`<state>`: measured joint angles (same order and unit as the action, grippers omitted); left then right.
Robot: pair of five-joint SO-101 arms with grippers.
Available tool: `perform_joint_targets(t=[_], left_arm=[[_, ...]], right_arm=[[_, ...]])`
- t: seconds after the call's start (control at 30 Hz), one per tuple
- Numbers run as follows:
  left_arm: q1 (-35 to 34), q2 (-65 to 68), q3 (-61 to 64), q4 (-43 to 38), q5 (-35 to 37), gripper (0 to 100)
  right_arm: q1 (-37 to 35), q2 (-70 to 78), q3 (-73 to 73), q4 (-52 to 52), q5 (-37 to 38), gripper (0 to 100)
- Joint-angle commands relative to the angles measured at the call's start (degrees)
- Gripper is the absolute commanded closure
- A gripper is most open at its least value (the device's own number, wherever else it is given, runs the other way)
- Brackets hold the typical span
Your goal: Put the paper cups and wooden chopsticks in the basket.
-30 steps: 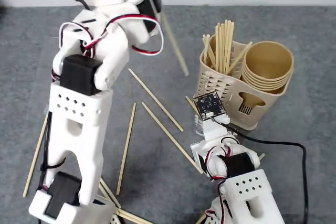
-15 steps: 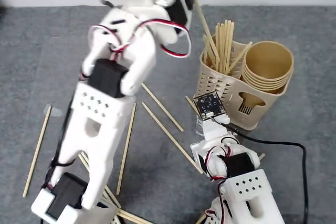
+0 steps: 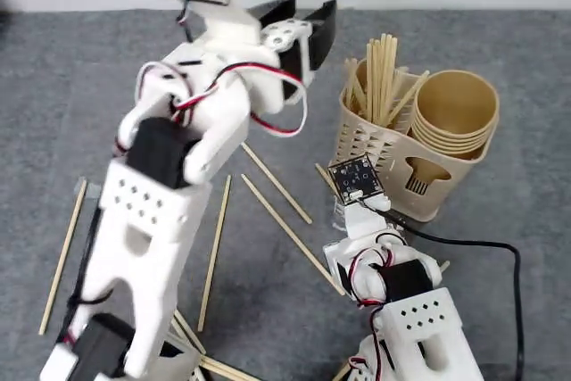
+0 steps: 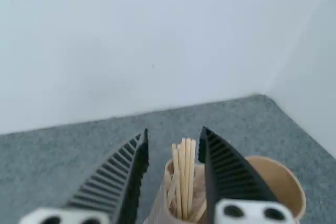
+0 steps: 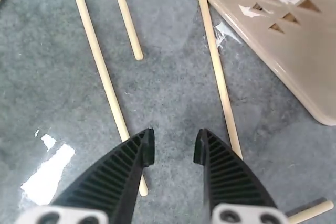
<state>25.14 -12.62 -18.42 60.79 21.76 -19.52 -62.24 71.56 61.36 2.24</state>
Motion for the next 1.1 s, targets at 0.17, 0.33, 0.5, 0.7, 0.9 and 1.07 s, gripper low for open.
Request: perform_joint_targets(t=[0.17,0.33,0.5,0.7,0.9,1.07], left_arm=[[-12.75,-11.87,-2.77,16.97,-0.62,84],[-26.11,-12.66,-2.59,29.98,-6.42,84],[-39.82,-9.67,3.03,34.90,-20.92,84],[-51.60,-3.60,11.82,32.70,-34.81,84],[-60.48,4.31,16.40,27.25,-48.35,84],[-65.23,13.71,17.98,24.09,-57.32,84]], right_arm=[[-0.31,-1.63,-0.26,-1.10,0.62,85.5],[-0.31,-1.63,-0.26,-1.10,0.62,85.5],[-0.31,-1.45,-0.26,-1.10,0.62,85.5],[-0.40,-1.19,-0.26,-1.19,0.62,85.5],[-0.40,-1.10,-0.26,-1.80,0.62,85.5],[-0.40,-1.10,0.88,-3.38,0.62,85.5]])
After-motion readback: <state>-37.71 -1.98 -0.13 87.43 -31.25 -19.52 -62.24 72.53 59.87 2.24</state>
